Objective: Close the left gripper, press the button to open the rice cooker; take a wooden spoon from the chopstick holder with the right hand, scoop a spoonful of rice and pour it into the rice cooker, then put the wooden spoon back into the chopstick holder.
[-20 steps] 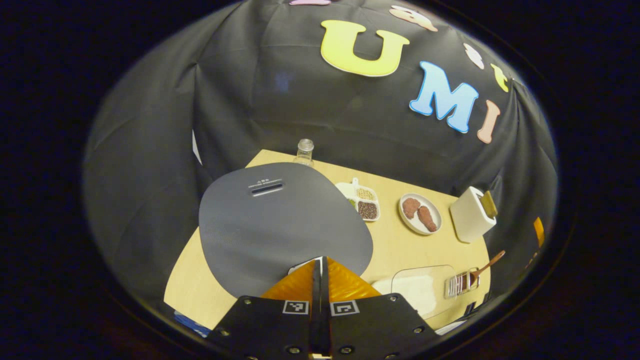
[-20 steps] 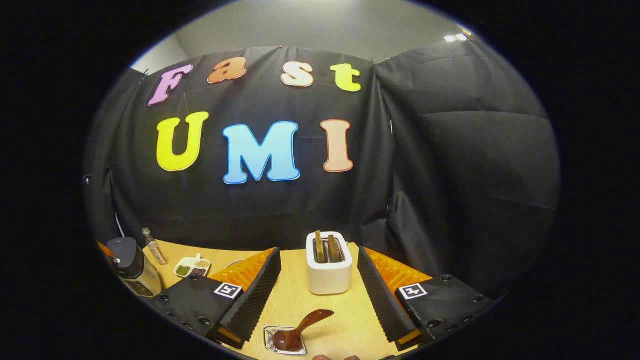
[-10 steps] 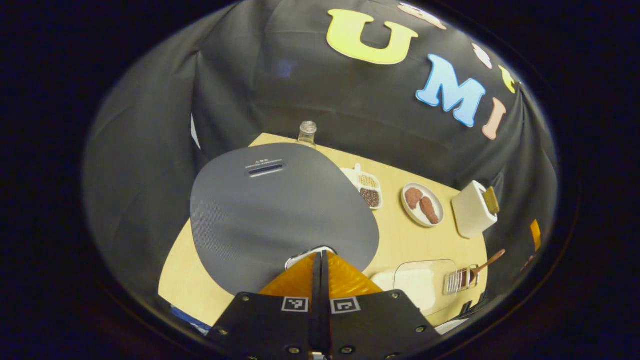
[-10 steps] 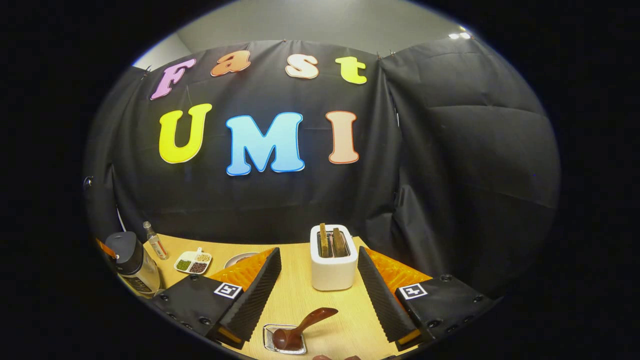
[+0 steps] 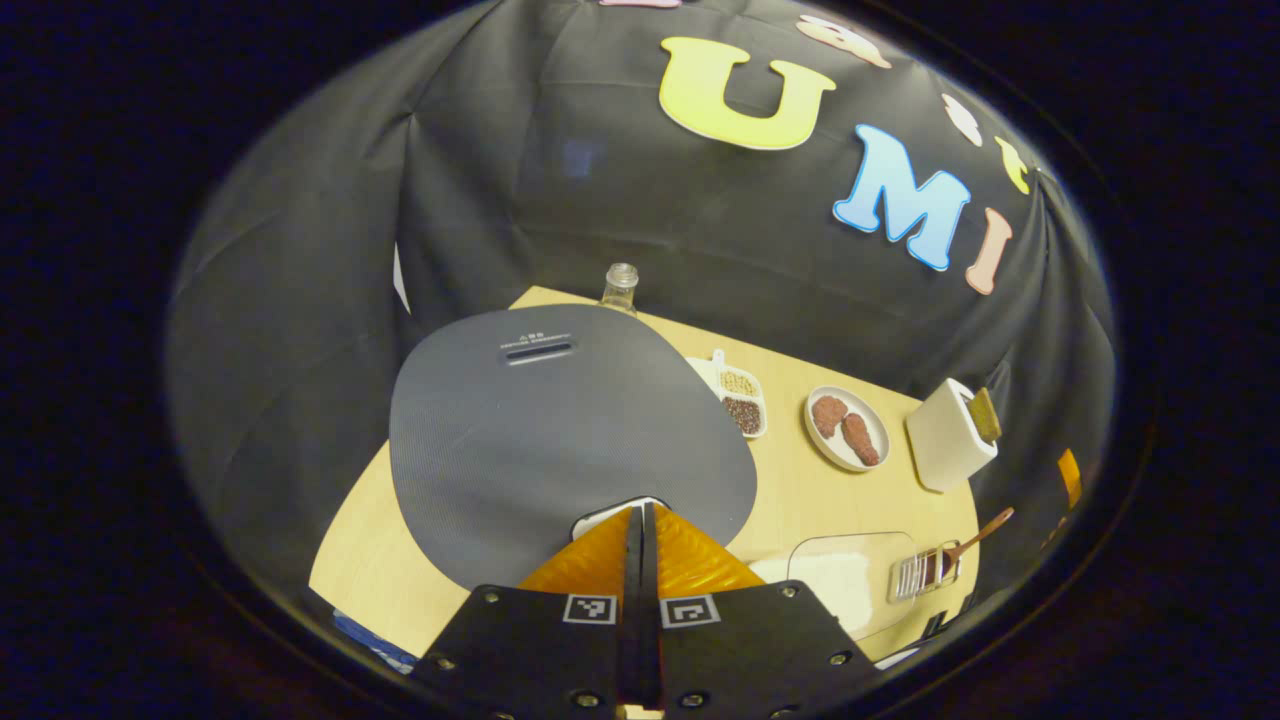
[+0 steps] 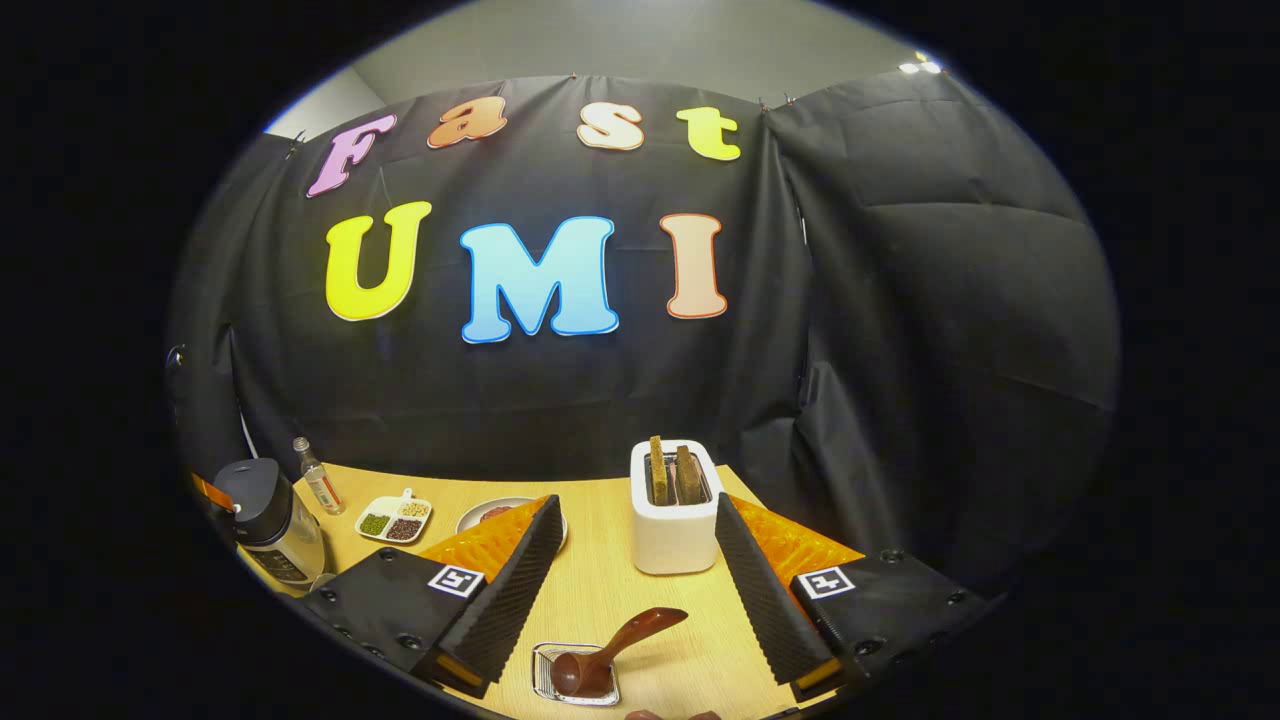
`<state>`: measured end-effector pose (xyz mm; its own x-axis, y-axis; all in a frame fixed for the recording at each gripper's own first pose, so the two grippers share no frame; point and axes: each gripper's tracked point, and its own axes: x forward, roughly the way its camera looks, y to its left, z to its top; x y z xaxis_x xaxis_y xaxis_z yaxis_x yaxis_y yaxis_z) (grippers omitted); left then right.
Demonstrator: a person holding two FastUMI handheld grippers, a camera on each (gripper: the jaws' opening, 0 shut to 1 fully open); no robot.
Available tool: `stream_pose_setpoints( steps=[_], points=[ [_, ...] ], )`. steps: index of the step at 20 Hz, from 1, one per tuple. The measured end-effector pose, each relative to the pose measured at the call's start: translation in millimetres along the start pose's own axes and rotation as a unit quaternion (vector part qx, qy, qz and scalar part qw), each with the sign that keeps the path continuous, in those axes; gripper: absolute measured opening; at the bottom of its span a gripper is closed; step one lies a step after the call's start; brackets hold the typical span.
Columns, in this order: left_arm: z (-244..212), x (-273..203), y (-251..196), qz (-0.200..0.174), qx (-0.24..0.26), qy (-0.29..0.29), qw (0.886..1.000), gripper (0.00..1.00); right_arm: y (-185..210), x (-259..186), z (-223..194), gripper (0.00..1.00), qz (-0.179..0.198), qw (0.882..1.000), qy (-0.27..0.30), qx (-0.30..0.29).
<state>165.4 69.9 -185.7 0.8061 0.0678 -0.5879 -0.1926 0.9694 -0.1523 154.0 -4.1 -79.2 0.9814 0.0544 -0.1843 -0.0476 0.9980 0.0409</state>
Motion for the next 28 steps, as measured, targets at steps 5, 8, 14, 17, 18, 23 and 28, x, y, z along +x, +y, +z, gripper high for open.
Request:
stream_pose_setpoints(
  steps=[5,8,14,17,18,23,28],
  points=[
    [67,-43,-3,0.029,0.026,-0.143,0.989,0.02,0,-3,-1,0.98,0.002,1.0,-0.002,0.004],
    [128,-98,-3,0.071,0.056,-0.254,0.963,0.02,-1,-5,0,0.98,0.0,1.0,0.0,0.006],
    [150,-159,-22,0.058,0.089,-0.317,0.943,0.31,-10,-14,1,0.98,-0.021,1.0,-0.001,0.011],
    [135,-168,-15,0.072,0.11,-0.309,0.942,0.92,-14,-22,-6,0.97,-0.034,0.999,0.016,0.029],
    [124,-171,-15,0.069,0.114,-0.304,0.943,0.92,-16,-24,-9,0.97,-0.037,0.998,0.026,0.038],
    [88,-171,-7,0.065,0.123,-0.278,0.95,0.92,-14,-22,-45,0.97,-0.031,0.991,0.088,0.091],
    [55,-170,2,0.062,0.093,-0.24,0.964,0.92,0,-3,-100,0.98,-0.016,0.972,0.169,0.161]
  ],
)
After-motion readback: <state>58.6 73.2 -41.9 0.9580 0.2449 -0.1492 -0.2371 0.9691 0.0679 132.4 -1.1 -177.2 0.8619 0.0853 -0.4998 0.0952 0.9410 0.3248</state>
